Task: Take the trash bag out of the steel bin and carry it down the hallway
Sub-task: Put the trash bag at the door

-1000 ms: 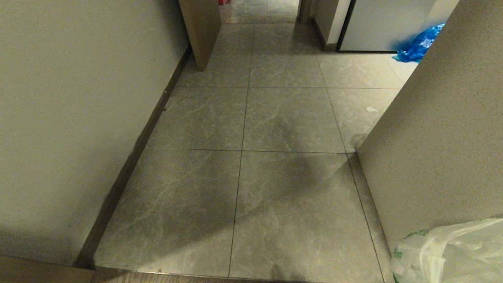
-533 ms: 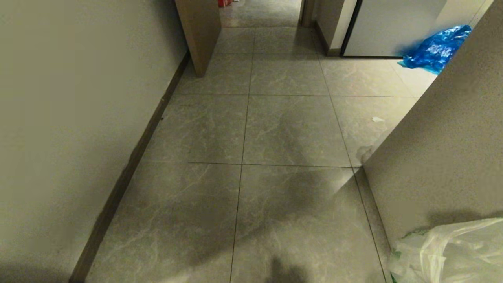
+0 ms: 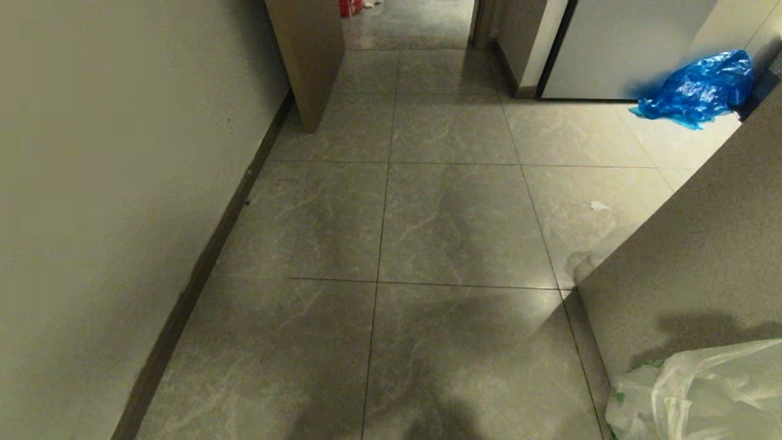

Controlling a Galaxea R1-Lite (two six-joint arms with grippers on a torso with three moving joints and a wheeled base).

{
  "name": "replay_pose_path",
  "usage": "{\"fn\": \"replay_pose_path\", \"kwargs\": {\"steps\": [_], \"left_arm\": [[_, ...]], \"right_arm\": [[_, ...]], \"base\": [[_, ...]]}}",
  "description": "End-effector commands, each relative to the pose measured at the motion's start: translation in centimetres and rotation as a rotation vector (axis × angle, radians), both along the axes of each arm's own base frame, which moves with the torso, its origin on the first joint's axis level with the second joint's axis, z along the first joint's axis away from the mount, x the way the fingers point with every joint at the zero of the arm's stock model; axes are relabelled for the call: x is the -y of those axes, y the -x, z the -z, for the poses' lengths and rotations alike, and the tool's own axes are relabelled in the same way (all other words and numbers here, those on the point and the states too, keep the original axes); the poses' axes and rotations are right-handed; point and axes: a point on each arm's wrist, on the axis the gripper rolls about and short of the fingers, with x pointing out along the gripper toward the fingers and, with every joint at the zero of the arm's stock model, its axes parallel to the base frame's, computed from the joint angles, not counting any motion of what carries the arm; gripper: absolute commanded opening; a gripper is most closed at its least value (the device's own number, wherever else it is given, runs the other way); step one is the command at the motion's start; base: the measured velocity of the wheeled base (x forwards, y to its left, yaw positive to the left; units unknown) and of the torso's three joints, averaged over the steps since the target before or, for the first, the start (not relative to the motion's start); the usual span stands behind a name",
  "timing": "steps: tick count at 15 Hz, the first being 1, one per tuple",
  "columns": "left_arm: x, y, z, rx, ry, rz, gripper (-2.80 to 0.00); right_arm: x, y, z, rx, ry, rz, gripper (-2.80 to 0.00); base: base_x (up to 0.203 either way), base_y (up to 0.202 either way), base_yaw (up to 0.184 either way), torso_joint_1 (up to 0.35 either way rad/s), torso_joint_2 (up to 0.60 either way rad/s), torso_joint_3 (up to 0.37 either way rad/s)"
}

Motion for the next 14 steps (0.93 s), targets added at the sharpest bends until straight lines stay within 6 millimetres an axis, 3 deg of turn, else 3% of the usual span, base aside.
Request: {"fn": "replay_pose_path", "kwargs": {"steps": [1, 14], "left_arm": [[0.00, 0.00, 0.00, 0.000, 0.000, 0.000, -2.80], [0.00, 0.00, 0.00, 0.000, 0.000, 0.000, -2.80]], "right_arm": [[0.00, -0.01, 0.00, -0.001, 0.000, 0.001, -2.80], [0.00, -0.01, 0.00, -0.001, 0.000, -0.001, -2.80]], "base": [[0.194, 0.000, 0.002, -0.002, 0.01, 0.002], [0.190, 0.000, 0.001, 0.002, 0.00, 0.002]]}}
